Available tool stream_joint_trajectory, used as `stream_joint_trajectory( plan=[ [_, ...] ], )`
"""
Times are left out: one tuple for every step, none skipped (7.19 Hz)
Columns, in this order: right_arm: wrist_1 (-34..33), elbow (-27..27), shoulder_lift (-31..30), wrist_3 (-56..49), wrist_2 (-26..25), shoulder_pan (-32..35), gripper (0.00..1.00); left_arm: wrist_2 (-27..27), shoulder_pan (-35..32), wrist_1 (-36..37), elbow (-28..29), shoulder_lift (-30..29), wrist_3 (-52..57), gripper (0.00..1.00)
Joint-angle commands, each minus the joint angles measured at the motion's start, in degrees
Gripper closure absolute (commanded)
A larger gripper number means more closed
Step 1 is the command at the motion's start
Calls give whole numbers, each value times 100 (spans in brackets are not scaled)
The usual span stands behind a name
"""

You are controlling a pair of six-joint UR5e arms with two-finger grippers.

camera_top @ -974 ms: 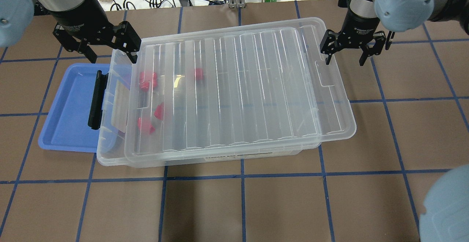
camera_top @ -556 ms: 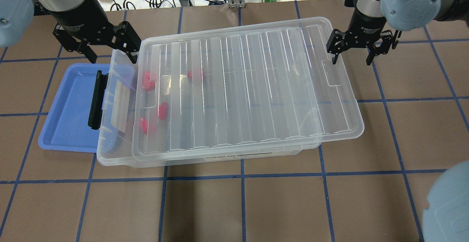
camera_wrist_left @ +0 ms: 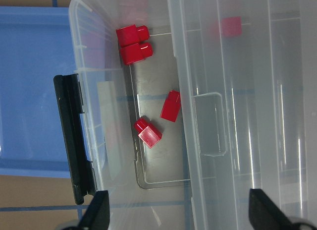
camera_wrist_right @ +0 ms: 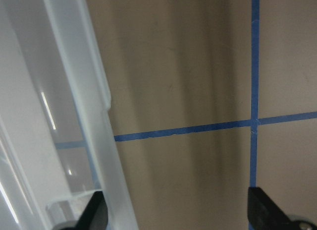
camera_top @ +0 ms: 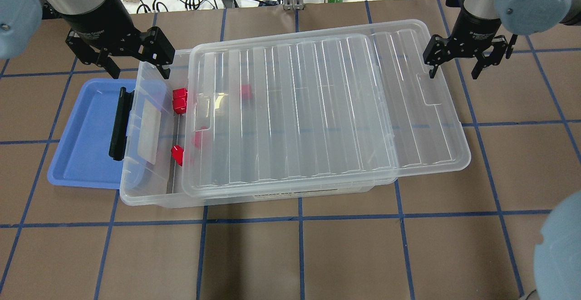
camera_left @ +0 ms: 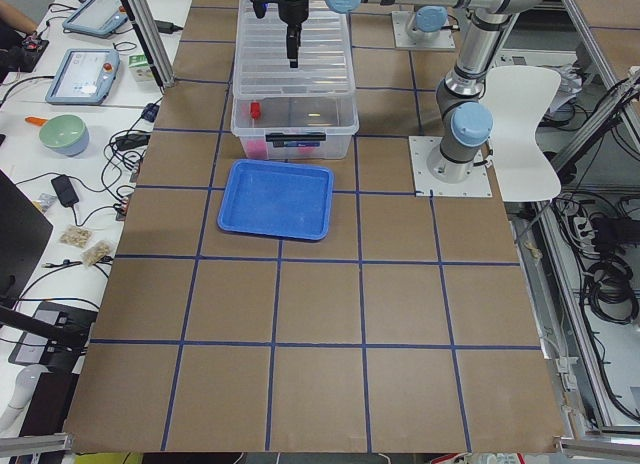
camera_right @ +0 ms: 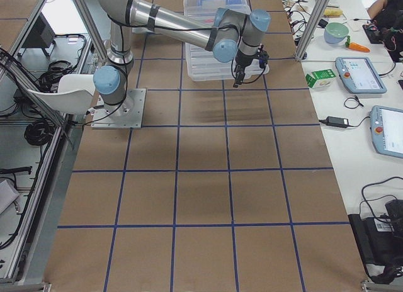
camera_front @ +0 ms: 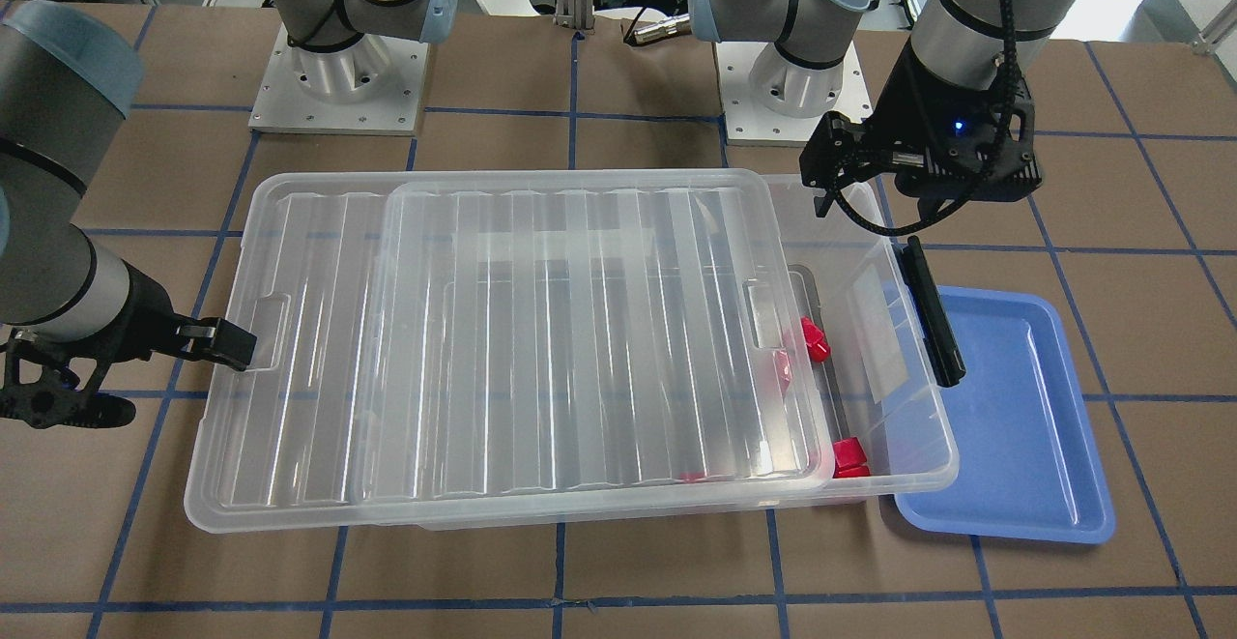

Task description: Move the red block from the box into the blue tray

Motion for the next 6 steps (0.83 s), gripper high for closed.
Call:
stream_joint_trajectory(
  plan=[
    [-19, 16, -4, -302, -5, -110, 0, 0, 0, -1, -1, 1, 0, 0],
    [-11, 16, -4, -321, -5, -241, 0, 0, 0, -1, 7, 1, 0, 0],
    [7, 16, -4, -330, 4, -390, 0, 0, 0, -1, 7, -7, 0, 0],
    [-2, 16, -4, -443, -4, -452, 0, 0, 0, 8, 7, -7, 0, 0],
    [-19, 16, -12, -731, -13, -470, 0, 0, 0, -1, 7, -7, 0, 0],
    [-20, 16, -12, -795, -13, -540, 0, 0, 0, -1, -1, 1, 0, 0]
  ],
)
